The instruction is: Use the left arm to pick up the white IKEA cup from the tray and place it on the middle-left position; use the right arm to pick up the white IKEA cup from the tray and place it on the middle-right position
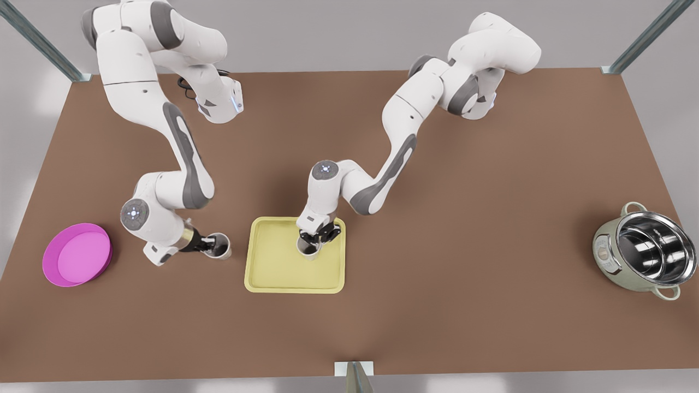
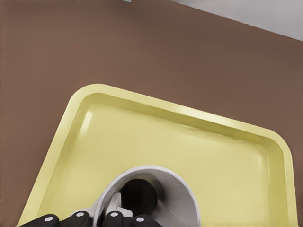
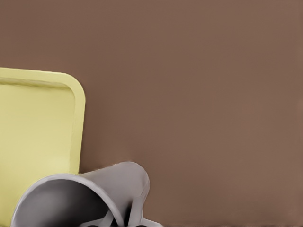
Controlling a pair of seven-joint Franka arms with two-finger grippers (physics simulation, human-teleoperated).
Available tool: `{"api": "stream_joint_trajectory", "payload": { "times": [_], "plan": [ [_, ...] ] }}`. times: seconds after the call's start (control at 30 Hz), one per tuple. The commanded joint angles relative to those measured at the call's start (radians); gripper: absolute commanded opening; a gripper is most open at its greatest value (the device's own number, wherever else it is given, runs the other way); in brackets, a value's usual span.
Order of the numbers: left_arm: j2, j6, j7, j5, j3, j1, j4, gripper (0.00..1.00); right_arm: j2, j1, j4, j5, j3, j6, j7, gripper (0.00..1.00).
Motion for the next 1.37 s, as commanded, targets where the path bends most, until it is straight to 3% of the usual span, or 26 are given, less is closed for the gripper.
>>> {"api": "stream_joint_trajectory", "payload": {
  "times": [0.0, 0.13, 0.17, 0.2, 0.3, 0.43, 0.47, 0.5, 0.6, 0.67, 0.7, 0.73, 0.77, 0.83, 0.93, 0.97, 1.03, 1.07, 1.1, 1.17, 1.33],
  "plan": [
    [-0.016, -0.077, -0.062, -0.009, -0.002, 0.001, 0.001, 0.10, -0.002, -0.002, -0.016, 0.041, -0.027, 0.023, -0.308, 0.23],
    [-0.088, -0.143, -0.051, -0.015, -0.003, 0.067, -0.015, 0.09, 0.032, -0.001, -0.030, 0.041, -0.041, 0.078, -0.308, 0.26],
    [-0.104, -0.144, -0.049, -0.020, -0.002, 0.089, -0.039, 0.09, 0.037, -0.002, -0.028, 0.041, -0.043, 0.078, -0.308, 0.34],
    [-0.111, -0.144, -0.023, -0.020, -0.002, 0.129, -0.044, 0.09, 0.037, 0.000, -0.028, 0.041, -0.043, 0.078, -0.308, 0.64],
    [-0.156, -0.146, 0.063, -0.014, 0.006, 0.227, -0.114, 0.09, 0.037, -0.002, -0.028, 0.041, -0.043, 0.078, -0.310, 0.71],
    [-0.266, -0.081, 0.351, -0.017, 0.006, 0.405, -0.328, 0.09, 0.035, -0.003, -0.026, 0.040, -0.044, 0.078, -0.311, 0.76],
    [-0.340, 0.050, 0.394, -0.017, 0.006, 0.428, -0.493, 0.09, 0.023, -0.008, -0.020, 0.030, -0.050, 0.067, -0.311, 0.79],
    [-0.380, 0.097, 0.408, -0.017, 0.006, 0.443, -0.562, 0.09, 0.021, -0.008, -0.019, 0.030, -0.052, 0.067, -0.311, 0.80],
    [-0.364, 0.117, 0.425, -0.018, 0.005, 0.454, -0.559, 0.09, -0.037, -0.008, 0.027, 0.026, -0.063, -0.011, -0.296, 0.94],
    [-0.363, 0.120, 0.425, -0.018, 0.005, 0.454, -0.558, 0.10, -0.048, -0.008, 0.225, -0.103, -0.061, -0.231, -0.196, 1.00],
    [-0.360, 0.120, 0.423, -0.018, 0.005, 0.454, -0.558, 0.16, -0.046, -0.008, 0.337, -0.187, -0.058, -0.333, -0.126, 1.00],
    [-0.352, 0.120, 0.423, -0.018, 0.005, 0.454, -0.556, 0.73, -0.049, -0.008, 0.438, -0.189, -0.063, -0.422, -0.101, 1.00],
    [-0.352, 0.120, 0.423, -0.018, 0.005, 0.454, -0.556, 1.00, -0.058, -0.029, 0.524, -0.194, -0.063, -0.544, -0.054, 1.00],
    [-0.352, 0.120, 0.411, -0.018, 0.003, 0.451, -0.556, 1.00, -0.127, -0.060, 0.537, -0.195, -0.084, -0.637, -0.037, 1.00],
    [-0.360, 0.097, 0.422, -0.012, 0.005, 0.446, -0.556, 1.00, -0.213, -0.075, 0.423, -0.194, -0.086, -0.650, -0.037, 1.00],
    [-0.412, -0.033, 0.452, -0.006, 0.003, 0.443, -0.547, 1.00, -0.213, -0.074, 0.423, -0.194, -0.084, -0.660, -0.037, 1.00],
    [-0.594, -0.490, 0.711, -0.026, -0.003, 0.448, -0.437, 1.00, -0.206, -0.083, 0.429, -0.194, -0.086, -0.655, -0.031, 1.00],
    [-0.640, -0.771, 1.030, -0.173, 0.015, 0.521, -0.323, 1.00, -0.206, -0.089, 0.434, -0.192, -0.089, -0.654, -0.054, 1.00],
    [-0.755, -0.850, 1.225, -0.242, 0.015, 0.636, -0.363, 1.00, -0.204, -0.095, 0.434, -0.188, -0.083, -0.652, -0.063, 1.00],
    [-1.007, -0.521, 1.227, -0.259, 0.017, 0.681, -0.788, 1.00, -0.203, -0.097, 0.434, -0.194, -0.081, -0.649, -0.064, 1.00],
    [-0.981, -0.525, 1.225, -0.258, 0.017, 0.715, -0.734, 1.00, -0.203, -0.095, 0.434, -0.189, -0.083, -0.643, -0.066, 1.00]
  ]
}}
